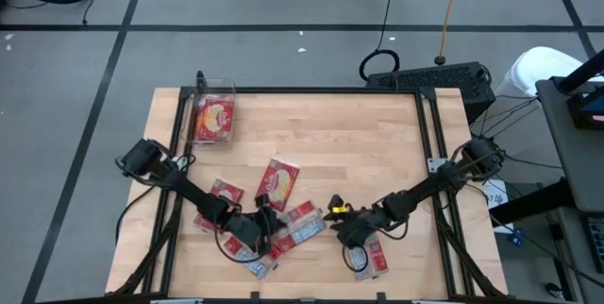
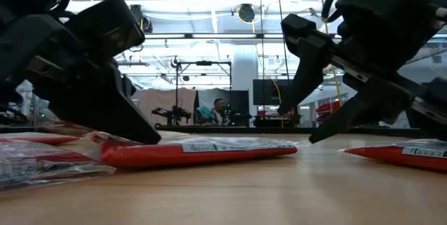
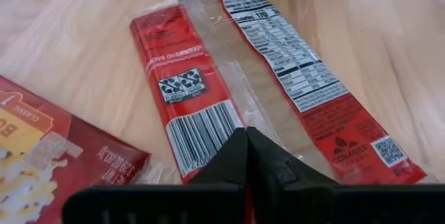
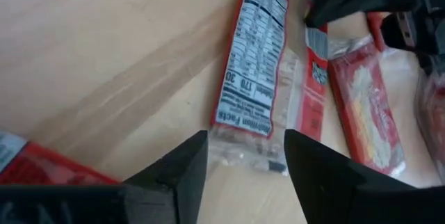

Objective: Sort popcorn bags into baskets
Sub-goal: Put the red popcorn bag into the transparent bin

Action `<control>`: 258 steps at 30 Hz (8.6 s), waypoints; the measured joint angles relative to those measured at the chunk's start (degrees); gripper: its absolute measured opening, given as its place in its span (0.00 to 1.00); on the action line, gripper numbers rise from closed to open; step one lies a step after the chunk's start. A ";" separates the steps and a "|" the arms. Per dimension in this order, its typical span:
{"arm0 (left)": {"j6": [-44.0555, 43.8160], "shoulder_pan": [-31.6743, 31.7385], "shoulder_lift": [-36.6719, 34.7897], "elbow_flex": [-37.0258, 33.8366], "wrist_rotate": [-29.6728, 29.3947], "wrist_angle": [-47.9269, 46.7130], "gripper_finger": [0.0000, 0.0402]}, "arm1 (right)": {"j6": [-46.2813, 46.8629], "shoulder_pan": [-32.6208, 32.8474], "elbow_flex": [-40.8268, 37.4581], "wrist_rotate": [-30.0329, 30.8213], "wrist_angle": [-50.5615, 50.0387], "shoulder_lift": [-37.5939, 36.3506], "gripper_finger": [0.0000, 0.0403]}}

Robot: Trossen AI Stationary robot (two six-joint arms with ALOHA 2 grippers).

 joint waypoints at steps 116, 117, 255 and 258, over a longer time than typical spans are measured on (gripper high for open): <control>24.22 18.01 -23.14 -0.13 -2.21 17.79 0.04 | 46.91 -13.59 -15.59 18.80 -1.42 -35.93 0.45; 24.42 18.53 -23.11 -0.13 -2.20 18.69 0.04 | 46.92 -13.61 -17.94 18.11 3.11 -36.40 0.45; 8.31 35.47 -19.65 -0.26 26.26 10.99 0.06 | 51.18 -36.93 -12.04 -32.20 25.30 -18.49 0.16; 8.57 36.04 -21.60 -0.30 26.99 9.17 0.03 | 51.01 -37.58 -12.02 -32.24 24.61 -19.35 0.23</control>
